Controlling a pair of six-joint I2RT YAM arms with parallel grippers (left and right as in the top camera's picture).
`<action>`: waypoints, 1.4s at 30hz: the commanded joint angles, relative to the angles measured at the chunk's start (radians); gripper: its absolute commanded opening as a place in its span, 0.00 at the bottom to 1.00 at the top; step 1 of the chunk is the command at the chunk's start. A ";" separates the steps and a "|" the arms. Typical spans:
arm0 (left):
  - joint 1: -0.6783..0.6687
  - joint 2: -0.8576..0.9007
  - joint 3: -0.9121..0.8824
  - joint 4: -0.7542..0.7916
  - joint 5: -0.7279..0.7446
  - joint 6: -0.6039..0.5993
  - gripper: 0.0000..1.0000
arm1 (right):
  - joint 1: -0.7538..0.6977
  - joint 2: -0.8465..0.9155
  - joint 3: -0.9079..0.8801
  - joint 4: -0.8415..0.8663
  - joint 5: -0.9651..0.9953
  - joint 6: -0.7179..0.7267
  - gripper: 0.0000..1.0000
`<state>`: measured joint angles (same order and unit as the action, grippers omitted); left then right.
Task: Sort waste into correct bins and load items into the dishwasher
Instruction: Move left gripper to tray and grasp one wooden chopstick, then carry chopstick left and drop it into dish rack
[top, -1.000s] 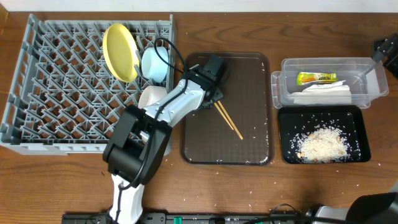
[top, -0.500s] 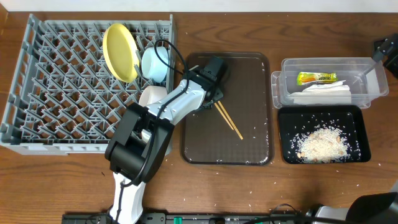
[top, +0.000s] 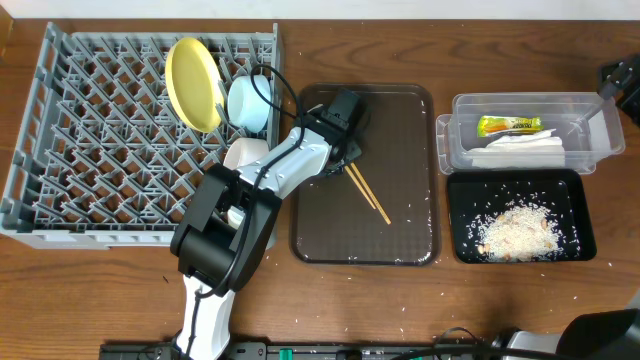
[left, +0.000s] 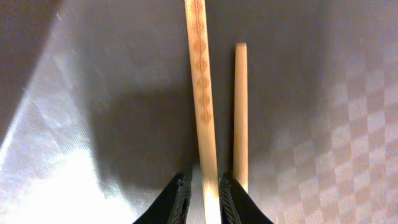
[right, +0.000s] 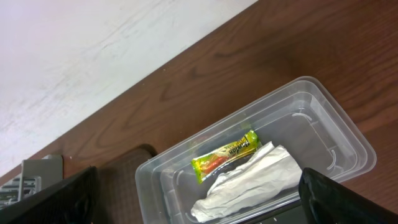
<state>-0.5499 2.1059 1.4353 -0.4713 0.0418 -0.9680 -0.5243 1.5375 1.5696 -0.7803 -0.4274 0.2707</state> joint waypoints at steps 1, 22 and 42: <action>0.002 0.056 -0.008 -0.040 0.089 0.006 0.13 | -0.006 -0.019 0.021 0.002 -0.006 0.006 0.99; 0.014 -0.071 0.068 -0.368 0.256 0.269 0.07 | -0.006 -0.019 0.021 0.002 -0.006 0.006 0.99; 0.105 -0.656 0.074 -0.618 -0.641 0.838 0.07 | -0.006 -0.019 0.021 0.002 -0.006 0.006 0.99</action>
<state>-0.4969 1.4303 1.5040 -1.0668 -0.4019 -0.2417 -0.5243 1.5375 1.5696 -0.7803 -0.4271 0.2707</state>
